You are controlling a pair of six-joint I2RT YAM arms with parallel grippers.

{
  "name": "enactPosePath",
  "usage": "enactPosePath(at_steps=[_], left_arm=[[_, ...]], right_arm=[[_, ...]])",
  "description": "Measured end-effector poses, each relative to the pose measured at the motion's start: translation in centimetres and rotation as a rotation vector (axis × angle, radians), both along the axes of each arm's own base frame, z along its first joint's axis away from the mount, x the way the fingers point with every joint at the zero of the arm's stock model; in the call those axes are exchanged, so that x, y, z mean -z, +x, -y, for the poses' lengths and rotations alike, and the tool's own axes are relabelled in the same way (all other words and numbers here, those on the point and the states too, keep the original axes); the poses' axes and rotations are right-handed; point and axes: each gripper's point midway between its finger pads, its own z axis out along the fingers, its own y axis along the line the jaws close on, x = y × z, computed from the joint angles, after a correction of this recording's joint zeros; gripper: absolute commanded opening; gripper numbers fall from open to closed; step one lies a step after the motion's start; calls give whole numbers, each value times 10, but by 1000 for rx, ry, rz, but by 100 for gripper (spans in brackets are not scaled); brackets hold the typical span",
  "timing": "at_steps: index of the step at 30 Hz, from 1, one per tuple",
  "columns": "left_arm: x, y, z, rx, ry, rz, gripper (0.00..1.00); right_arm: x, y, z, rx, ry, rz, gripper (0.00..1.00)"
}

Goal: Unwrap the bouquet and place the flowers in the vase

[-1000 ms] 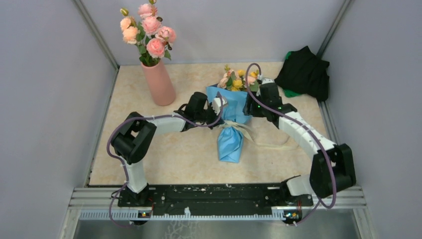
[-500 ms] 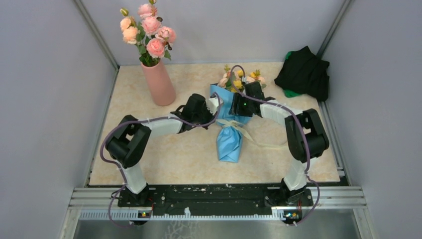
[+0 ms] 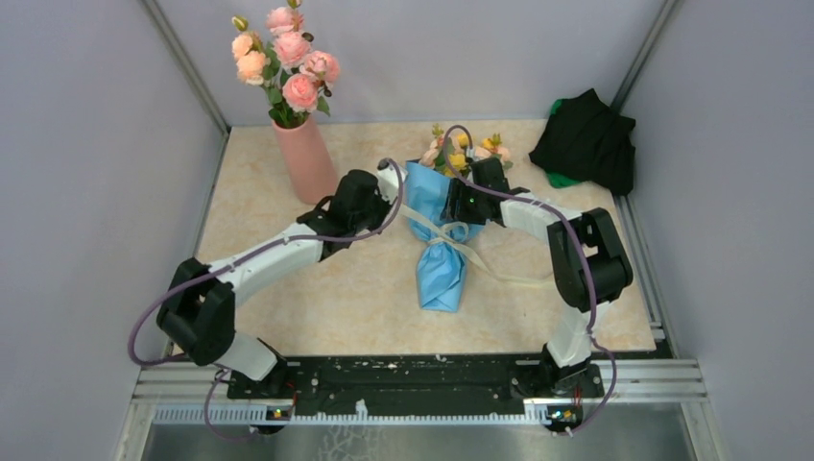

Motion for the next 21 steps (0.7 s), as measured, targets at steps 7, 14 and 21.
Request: enactPosePath(at_steps=[7,14,21], left_arm=[[-55,2,-55,-255,35,132,0],[-123,-18,-93,-397,-40,255,4],[-195,-38,-123,-502,-179,388,66]], right_arm=[[0,0,0,-1,-1,0,57],[1,0,0,-1,-3,0,57],[4,-1,1,-5,-3,6,57]])
